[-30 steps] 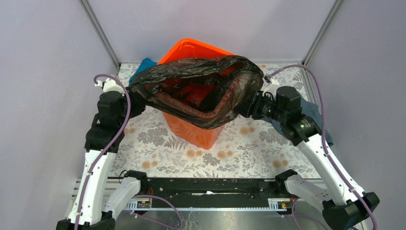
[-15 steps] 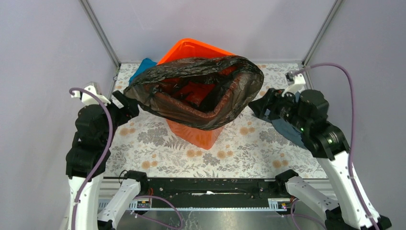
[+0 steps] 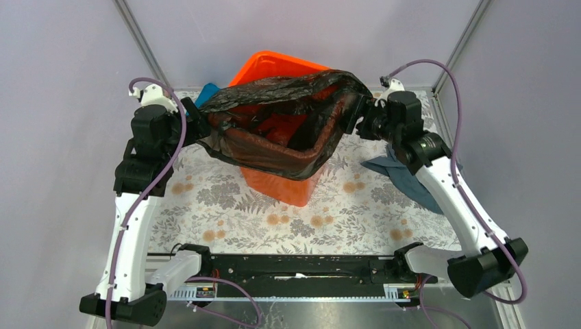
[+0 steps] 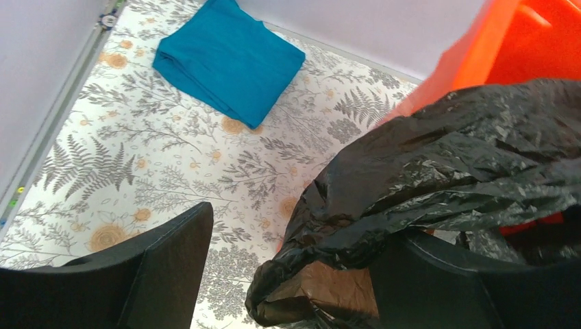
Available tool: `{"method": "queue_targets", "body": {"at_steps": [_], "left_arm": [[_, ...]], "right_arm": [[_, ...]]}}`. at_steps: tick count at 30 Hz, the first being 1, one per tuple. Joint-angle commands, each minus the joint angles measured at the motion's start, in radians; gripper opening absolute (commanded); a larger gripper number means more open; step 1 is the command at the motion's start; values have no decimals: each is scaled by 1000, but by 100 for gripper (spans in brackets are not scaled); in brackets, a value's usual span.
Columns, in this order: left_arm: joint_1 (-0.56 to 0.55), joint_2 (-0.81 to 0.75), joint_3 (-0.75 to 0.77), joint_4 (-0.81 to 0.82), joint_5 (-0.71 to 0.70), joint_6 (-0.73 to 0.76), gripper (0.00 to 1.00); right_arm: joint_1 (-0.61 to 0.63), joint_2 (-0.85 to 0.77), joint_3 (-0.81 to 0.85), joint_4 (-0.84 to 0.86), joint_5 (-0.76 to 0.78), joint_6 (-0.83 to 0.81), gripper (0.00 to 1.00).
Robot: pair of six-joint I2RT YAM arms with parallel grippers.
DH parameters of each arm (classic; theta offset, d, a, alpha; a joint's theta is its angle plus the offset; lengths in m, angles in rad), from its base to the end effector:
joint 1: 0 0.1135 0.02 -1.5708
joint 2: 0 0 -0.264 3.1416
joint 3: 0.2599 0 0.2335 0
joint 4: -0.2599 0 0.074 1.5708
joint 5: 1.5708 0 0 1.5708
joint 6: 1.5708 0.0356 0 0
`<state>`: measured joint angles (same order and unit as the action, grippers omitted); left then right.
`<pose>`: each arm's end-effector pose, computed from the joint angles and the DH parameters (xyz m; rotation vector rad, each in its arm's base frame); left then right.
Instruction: Put the trash bags into the trash bin
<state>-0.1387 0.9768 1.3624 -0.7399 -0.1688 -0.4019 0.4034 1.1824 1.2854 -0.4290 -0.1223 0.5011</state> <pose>0.1604 -0.0163 0.4349 -0.3644 1.8902 -0.2006 0.2208 0.0989 0.4057 0.0097 1.9616 0.7224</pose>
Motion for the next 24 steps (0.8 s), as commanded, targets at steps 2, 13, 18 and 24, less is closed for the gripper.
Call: {"method": "queue_targets", "body": {"at_steps": [2, 13, 18, 24], "left_arm": [[-5, -21, -11, 60, 118, 22, 83], [-6, -128, 52, -11, 92, 52, 99], [-6, -131, 191, 50, 247, 51, 99], [-5, 82, 321, 109, 290, 52, 99]], "right_arm": [[-56, 98, 101, 186, -42, -53, 78], [-252, 172, 205, 96, -189, -68, 93], [-253, 61, 166, 27, -243, -52, 100], [-253, -53, 125, -35, -299, -51, 100]]}}
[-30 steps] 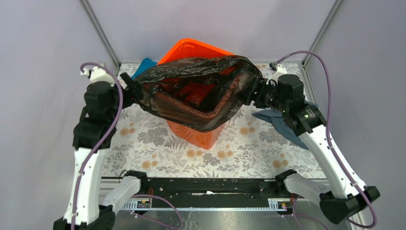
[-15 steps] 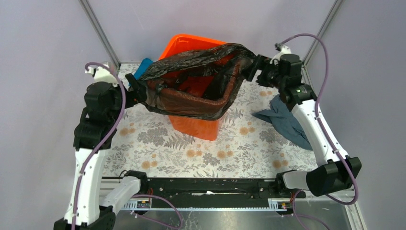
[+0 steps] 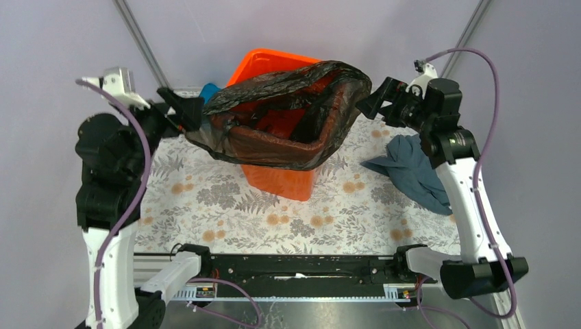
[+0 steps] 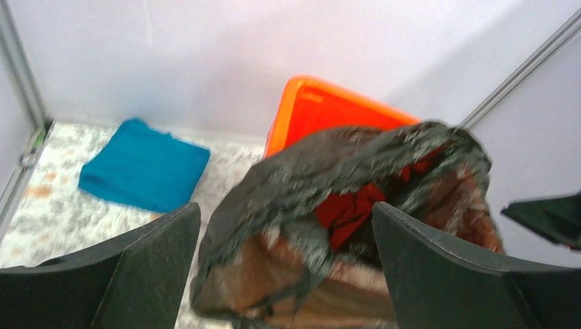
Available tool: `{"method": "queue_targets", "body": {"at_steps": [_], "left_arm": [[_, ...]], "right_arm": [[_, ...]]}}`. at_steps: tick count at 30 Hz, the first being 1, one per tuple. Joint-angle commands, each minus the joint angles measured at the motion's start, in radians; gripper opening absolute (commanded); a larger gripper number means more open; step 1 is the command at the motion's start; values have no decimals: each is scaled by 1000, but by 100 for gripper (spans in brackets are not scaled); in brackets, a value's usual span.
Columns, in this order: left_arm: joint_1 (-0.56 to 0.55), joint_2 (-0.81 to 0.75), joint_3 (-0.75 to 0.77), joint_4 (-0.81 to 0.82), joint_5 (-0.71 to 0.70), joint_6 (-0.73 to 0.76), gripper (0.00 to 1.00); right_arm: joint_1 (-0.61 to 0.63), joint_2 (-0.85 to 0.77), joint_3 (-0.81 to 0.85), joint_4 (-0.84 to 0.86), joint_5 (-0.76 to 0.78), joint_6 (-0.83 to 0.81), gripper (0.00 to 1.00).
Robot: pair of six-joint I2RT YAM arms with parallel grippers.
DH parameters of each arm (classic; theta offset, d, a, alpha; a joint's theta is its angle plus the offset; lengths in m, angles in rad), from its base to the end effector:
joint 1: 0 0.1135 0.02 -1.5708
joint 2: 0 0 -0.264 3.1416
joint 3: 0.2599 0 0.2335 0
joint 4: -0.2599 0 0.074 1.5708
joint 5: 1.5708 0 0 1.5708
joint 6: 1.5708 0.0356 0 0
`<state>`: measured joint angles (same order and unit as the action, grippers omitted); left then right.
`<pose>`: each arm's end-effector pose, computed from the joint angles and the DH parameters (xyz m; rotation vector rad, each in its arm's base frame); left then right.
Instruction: Put the trash bags into the trash bin
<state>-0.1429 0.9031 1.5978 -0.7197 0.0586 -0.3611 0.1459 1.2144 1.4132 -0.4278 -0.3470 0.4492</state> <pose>0.0997 -0.0164 0.5086 -0.1297 1.6078 -0.4379 0.2376 0.0471 0.4399 0.0248 1.8469 0.7322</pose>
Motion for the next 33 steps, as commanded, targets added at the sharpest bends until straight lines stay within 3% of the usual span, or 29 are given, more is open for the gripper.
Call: {"method": "queue_targets", "body": {"at_steps": [1, 5, 10, 16, 24, 29, 33], "left_arm": [[-1, 205, 111, 97, 62, 4, 99], [0, 378, 218, 133, 151, -57, 99], [7, 546, 307, 163, 303, -135, 99], [15, 645, 329, 118, 306, -102, 99], [17, 550, 114, 306, 560, -286, 99], [11, 419, -74, 446, 605, -416, 99], [-2, 339, -145, 461, 617, -483, 99]], "right_arm": [[6, -100, -6, -41, -89, 11, 100], [6, -152, -53, 12, -208, 123, 100], [6, -186, -224, 286, -399, 381, 100], [8, -114, -214, 344, -438, 421, 100], [15, 13, -139, 420, -454, 503, 100], [15, 113, -19, 406, -448, 495, 100], [14, 177, 96, 332, -440, 441, 100]]}}
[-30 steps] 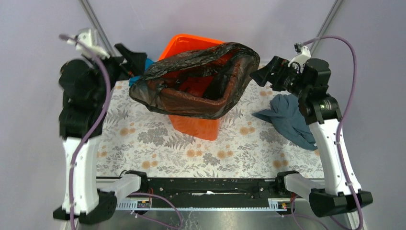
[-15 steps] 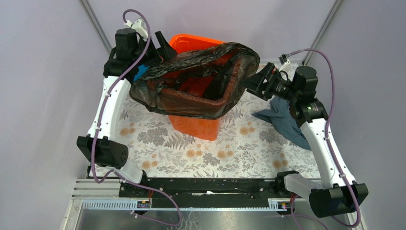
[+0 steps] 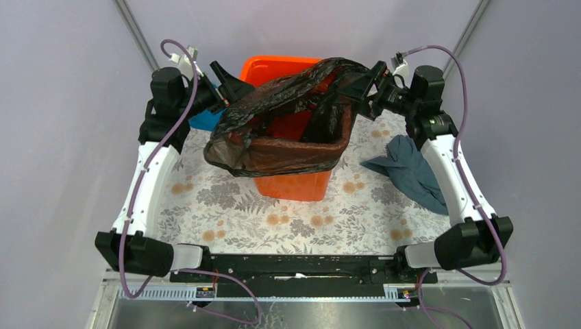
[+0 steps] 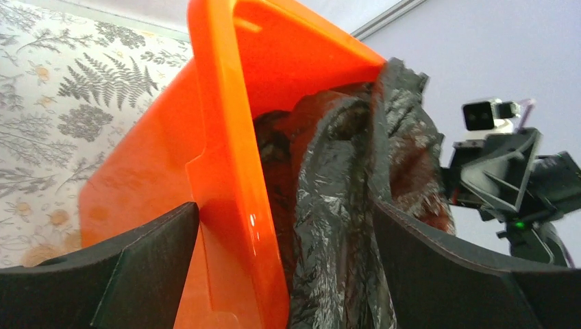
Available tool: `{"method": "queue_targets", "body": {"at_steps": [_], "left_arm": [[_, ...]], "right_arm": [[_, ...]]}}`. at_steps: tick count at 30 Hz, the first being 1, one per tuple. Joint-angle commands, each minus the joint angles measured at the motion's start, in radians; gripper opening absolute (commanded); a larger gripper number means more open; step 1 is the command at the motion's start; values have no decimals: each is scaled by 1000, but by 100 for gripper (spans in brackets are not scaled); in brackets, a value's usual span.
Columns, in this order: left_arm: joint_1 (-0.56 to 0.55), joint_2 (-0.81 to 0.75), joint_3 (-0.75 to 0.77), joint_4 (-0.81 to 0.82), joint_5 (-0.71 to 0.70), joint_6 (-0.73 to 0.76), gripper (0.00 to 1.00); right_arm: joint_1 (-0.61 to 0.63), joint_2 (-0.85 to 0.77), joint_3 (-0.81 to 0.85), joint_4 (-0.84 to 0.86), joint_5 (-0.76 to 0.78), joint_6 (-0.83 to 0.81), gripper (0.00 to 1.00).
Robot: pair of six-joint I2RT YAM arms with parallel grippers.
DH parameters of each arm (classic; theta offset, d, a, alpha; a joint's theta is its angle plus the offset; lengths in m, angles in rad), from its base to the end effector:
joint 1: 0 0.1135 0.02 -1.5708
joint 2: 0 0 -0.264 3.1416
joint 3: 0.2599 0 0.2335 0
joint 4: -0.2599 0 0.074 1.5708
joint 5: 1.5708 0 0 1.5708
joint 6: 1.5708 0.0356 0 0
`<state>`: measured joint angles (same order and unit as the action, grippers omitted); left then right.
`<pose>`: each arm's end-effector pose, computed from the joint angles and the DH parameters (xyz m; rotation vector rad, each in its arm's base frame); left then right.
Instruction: Put the trash bags into the trash bin
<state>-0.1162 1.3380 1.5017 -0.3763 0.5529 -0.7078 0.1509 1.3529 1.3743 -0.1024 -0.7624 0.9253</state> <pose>0.2699 -0.0503 0.4444 -0.1330 1.8784 -1.0705 0.2797 0.0674 0.4280 0.0611 1.8393 1.4098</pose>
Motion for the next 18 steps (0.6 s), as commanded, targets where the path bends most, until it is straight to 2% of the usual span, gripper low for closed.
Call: {"method": "queue_targets", "body": {"at_steps": [1, 6, 10, 14, 16, 18], "left_arm": [[-43, -121, -76, 131, 116, -155, 99], [-182, -234, -209, 186, 41, -225, 99], [-288, -298, -256, 123, -36, -190, 98], [-293, -325, -87, -181, -293, 21, 99], [-293, -319, 12, -252, -399, 100, 99], [-293, -292, 97, -247, -390, 157, 98]], "right_arm": [[9, 55, 161, -26, -18, -61, 100], [-28, 99, 215, -153, -3, -164, 100], [-90, 100, 191, -174, -25, -202, 100], [-117, 95, 278, -387, 89, -386, 100], [-117, 73, 294, -433, 132, -431, 100], [-116, 53, 291, -439, 121, -445, 100]]}}
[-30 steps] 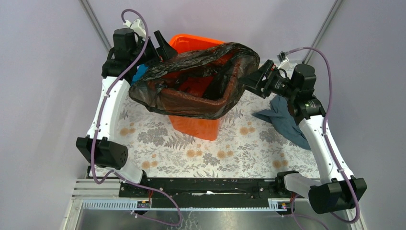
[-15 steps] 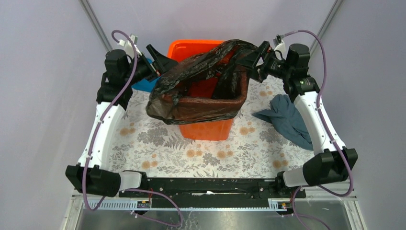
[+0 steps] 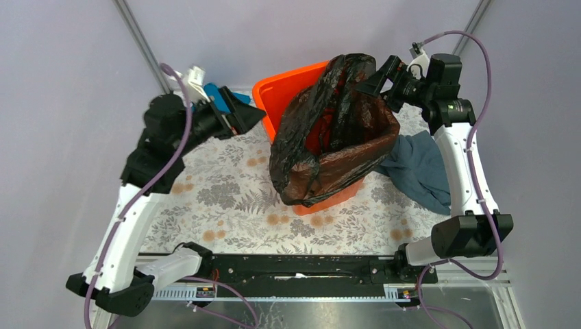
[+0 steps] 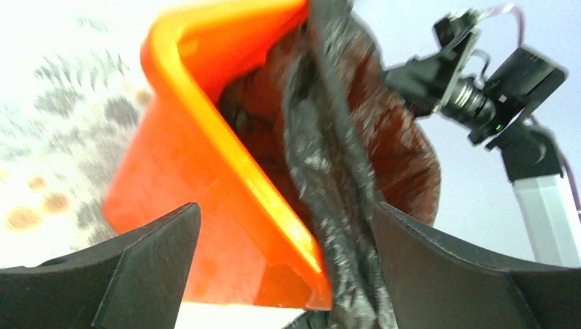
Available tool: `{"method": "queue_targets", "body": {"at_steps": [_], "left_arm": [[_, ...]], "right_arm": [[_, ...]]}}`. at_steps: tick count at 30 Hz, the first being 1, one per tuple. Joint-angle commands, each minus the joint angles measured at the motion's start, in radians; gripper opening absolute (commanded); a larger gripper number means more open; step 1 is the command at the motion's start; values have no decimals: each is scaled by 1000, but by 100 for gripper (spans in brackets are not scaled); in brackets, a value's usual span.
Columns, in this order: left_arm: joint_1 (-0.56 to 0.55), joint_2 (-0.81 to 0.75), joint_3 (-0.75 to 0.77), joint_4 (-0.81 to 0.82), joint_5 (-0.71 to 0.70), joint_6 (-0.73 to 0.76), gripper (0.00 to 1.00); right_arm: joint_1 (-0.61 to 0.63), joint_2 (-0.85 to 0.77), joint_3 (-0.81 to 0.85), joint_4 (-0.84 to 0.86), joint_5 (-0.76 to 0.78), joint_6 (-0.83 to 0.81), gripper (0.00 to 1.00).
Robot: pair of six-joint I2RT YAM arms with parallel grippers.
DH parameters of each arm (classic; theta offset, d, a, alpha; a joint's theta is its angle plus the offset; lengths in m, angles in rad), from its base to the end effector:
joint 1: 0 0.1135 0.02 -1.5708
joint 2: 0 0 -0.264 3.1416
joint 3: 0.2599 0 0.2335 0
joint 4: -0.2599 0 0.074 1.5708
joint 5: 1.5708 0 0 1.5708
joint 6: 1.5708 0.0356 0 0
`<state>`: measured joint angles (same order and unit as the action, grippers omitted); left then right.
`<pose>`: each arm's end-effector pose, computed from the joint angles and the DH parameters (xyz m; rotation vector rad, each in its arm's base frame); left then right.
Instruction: Put the trash bags into the trash bin
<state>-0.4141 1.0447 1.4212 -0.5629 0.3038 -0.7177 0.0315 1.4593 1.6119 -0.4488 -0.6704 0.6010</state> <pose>0.1617 -0.0827 0.4606 -0.0480 1.8791 -1.0699 0.3012 0.0316 0.4397 0.0627 1.9354 1.0525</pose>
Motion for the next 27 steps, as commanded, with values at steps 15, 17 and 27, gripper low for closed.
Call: {"method": "queue_targets", "body": {"at_steps": [15, 17, 27], "left_arm": [[-564, 545, 767, -274, -773, 523, 98], [-569, 561, 767, -265, -846, 529, 98], [-569, 594, 766, -266, -813, 486, 67]], "right_arm": [[2, -106, 3, -91, -8, -125, 100], [2, -109, 2, -89, -12, -127, 100], [2, -121, -15, -74, -14, -124, 100]]}}
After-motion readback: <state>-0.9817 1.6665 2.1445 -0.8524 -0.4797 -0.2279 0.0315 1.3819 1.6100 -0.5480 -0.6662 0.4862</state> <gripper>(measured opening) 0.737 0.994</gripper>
